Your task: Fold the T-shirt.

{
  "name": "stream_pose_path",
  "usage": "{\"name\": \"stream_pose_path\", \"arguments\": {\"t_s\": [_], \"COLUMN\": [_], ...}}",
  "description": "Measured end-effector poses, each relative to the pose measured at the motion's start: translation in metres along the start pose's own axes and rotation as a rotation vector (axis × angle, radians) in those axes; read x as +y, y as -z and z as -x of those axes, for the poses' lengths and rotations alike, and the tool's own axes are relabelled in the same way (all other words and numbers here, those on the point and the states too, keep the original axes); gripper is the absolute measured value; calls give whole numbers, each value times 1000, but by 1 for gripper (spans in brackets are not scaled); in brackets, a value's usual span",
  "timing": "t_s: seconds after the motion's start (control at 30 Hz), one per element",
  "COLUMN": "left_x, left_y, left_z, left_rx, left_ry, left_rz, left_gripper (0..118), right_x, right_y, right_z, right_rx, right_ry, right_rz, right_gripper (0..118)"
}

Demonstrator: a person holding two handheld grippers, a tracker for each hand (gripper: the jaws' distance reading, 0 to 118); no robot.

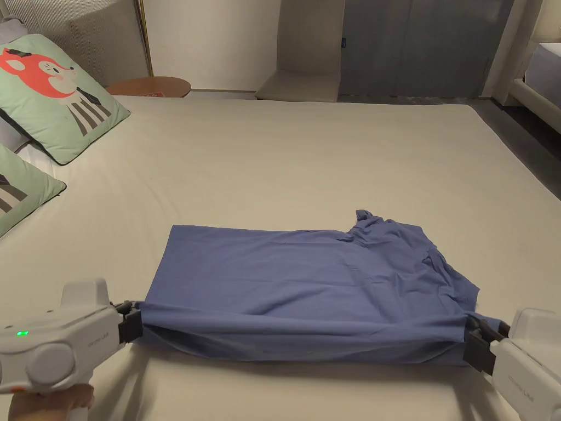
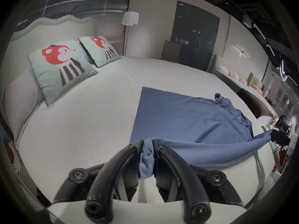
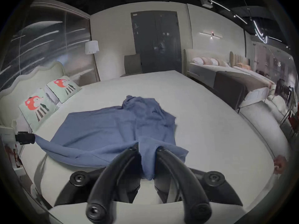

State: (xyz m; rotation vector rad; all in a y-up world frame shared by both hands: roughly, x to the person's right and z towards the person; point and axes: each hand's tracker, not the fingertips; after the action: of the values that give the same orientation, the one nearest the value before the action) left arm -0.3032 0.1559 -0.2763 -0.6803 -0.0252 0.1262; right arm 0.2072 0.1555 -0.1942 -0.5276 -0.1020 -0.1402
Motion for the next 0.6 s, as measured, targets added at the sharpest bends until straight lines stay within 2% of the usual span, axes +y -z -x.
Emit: {"name": "stream_pose_path", "arguments": {"t_s": [0.13,0.4,0.6], "left_x": [24,31,19], "left_y": [42,130,159], "left_z": [-9,-20,-16], "left_rx": [11,45,68], "left_ry": [27,29,-12], "left_rz": [5,133,198], "left_gripper": [8,8,9], "right_x": [21,30,21], "right_y": [45,147,174], "right_z": [6,-4,0], "right_rx": [-27,-71,-90], "right_ry": [-49,-38,-26], "right_rz": [50,190,285], "right_gripper": [12,12,12]}}
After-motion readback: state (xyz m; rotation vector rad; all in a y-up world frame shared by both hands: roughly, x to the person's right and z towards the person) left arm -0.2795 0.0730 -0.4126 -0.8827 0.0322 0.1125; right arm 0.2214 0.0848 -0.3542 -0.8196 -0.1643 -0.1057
